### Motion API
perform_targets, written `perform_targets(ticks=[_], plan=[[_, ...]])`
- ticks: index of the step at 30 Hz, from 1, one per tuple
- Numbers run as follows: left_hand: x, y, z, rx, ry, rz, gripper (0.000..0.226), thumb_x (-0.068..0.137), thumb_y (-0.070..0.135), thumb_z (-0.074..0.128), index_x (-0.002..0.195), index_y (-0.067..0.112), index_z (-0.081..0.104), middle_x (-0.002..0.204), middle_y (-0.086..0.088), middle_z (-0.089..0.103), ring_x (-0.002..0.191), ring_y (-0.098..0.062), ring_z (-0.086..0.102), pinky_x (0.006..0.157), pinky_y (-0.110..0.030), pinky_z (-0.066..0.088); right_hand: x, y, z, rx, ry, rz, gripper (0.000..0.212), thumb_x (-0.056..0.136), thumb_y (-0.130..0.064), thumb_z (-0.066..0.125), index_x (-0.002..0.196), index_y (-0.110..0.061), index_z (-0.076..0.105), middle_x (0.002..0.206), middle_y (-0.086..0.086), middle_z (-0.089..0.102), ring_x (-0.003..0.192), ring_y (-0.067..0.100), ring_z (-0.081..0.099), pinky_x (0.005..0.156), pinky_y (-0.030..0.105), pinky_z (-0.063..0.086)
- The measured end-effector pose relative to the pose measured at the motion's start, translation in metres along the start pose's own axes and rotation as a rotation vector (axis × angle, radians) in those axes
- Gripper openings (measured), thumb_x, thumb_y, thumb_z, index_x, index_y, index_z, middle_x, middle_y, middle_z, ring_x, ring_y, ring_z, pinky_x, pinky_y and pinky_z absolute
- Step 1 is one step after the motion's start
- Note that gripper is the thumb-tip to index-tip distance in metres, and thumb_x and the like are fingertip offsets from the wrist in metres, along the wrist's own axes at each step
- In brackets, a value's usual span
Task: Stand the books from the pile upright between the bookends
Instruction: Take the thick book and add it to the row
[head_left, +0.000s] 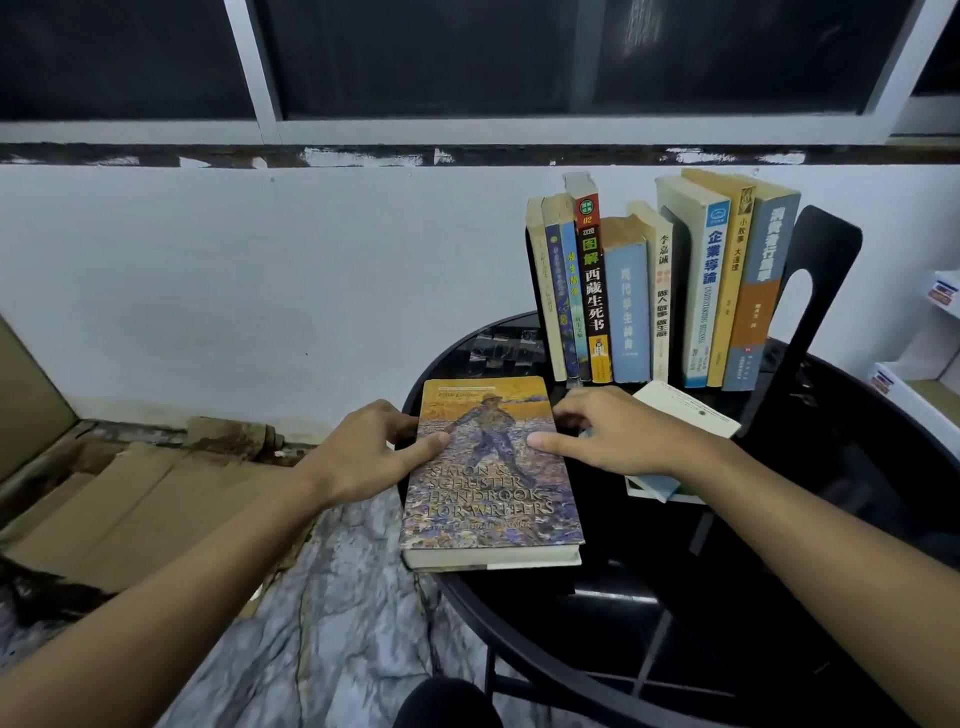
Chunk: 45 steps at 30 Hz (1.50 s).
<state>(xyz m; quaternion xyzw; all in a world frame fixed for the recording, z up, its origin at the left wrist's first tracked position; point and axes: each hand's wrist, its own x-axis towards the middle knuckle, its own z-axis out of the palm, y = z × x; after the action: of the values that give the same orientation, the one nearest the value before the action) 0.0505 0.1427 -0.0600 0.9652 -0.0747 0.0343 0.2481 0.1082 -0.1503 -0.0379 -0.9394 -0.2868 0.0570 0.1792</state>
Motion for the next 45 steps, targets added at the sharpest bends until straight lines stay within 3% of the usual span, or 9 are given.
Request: perform_targets(ticks=[5,8,15,19,22,25,29,37,45], plan=[[0.002,-0.001,0.003,-0.06,0.0,-0.02,0.074,0.086,0.076,0.05,0.065,0.006,0.048,0.086,-0.014,0.057,0.079,-0.024,0.059,0.072,-0.034,0.041,0.006,0.004,0.002,-0.003,-0.001,0.014,0.079,0.076,-0.088,0.044,0.094,-0.015,0.065,0.092,0.004,0.056,0.084,0.016,0.055,0.083,0.043,0.051],[0.002,0.0,0.006,-0.091,0.021,-0.043,0.069,0.087,0.069,0.056,0.064,0.005,0.046,0.09,-0.013,0.057,0.083,-0.017,0.058,0.078,-0.038,0.042,0.007,0.006,0.005,0.059,0.01,0.026,0.074,0.073,-0.089,0.049,0.094,-0.02,0.065,0.094,-0.001,0.058,0.088,0.014,0.059,0.086,0.045,0.054],[-0.003,0.006,0.015,-0.213,0.099,-0.097,0.058,0.086,0.065,0.062,0.069,0.014,0.04,0.081,-0.001,0.046,0.074,-0.01,0.046,0.067,-0.028,0.035,0.005,0.001,0.007,0.302,0.043,0.003,0.029,0.08,-0.055,0.076,0.083,-0.029,0.063,0.085,-0.011,0.068,0.085,0.002,0.07,0.09,0.034,0.059],[-0.005,0.008,0.014,-0.325,0.089,-0.097,0.071,0.082,0.065,0.065,0.073,-0.002,0.046,0.076,-0.008,0.042,0.065,-0.013,0.046,0.063,-0.027,0.031,0.004,-0.002,0.003,0.332,0.066,0.007,0.039,0.078,-0.057,0.077,0.086,-0.023,0.059,0.091,-0.003,0.066,0.089,0.01,0.071,0.089,0.037,0.06],[-0.006,0.004,0.011,-0.402,0.104,-0.134,0.069,0.076,0.071,0.07,0.088,0.004,0.063,0.105,-0.008,0.059,0.097,-0.017,0.067,0.085,-0.037,0.047,0.001,-0.007,-0.004,0.31,0.093,-0.005,0.041,0.077,-0.058,0.076,0.091,-0.024,0.058,0.096,-0.003,0.059,0.09,0.011,0.067,0.088,0.037,0.06],[-0.007,0.006,0.007,-0.436,0.168,-0.123,0.065,0.073,0.066,0.075,0.106,0.01,0.067,0.118,-0.003,0.058,0.102,-0.016,0.068,0.092,-0.042,0.052,-0.002,-0.012,-0.012,0.355,0.141,-0.053,0.037,0.08,-0.047,0.078,0.101,-0.02,0.064,0.101,-0.004,0.052,0.092,0.009,0.065,0.089,0.031,0.059],[-0.007,0.017,-0.005,-0.597,0.297,-0.056,0.072,0.07,0.051,0.085,0.127,0.012,0.065,0.123,0.001,0.06,0.1,-0.014,0.07,0.086,-0.028,0.057,-0.004,-0.016,-0.026,0.392,0.22,-0.129,0.066,0.079,-0.046,0.076,0.132,-0.011,0.06,0.114,-0.007,0.049,0.105,0.008,0.06,0.095,0.025,0.056],[-0.005,0.03,-0.018,-0.624,0.447,0.06,0.085,0.072,0.032,0.086,0.148,0.018,0.051,0.126,-0.002,0.049,0.102,-0.009,0.061,0.088,-0.011,0.053,-0.003,-0.02,-0.03,0.327,0.4,-0.249,0.069,0.084,-0.04,0.076,0.142,-0.013,0.05,0.126,-0.011,0.042,0.114,0.002,0.052,0.099,0.009,0.045],[-0.01,0.03,-0.014,-0.615,0.536,0.219,0.084,0.071,0.02,0.087,0.146,0.009,0.053,0.116,0.015,0.05,0.096,-0.002,0.058,0.094,-0.016,0.051,0.001,-0.015,-0.012,0.113,0.66,-0.351,0.07,0.087,-0.036,0.075,0.139,0.003,0.049,0.139,0.012,0.046,0.125,0.02,0.051,0.104,0.026,0.05]])
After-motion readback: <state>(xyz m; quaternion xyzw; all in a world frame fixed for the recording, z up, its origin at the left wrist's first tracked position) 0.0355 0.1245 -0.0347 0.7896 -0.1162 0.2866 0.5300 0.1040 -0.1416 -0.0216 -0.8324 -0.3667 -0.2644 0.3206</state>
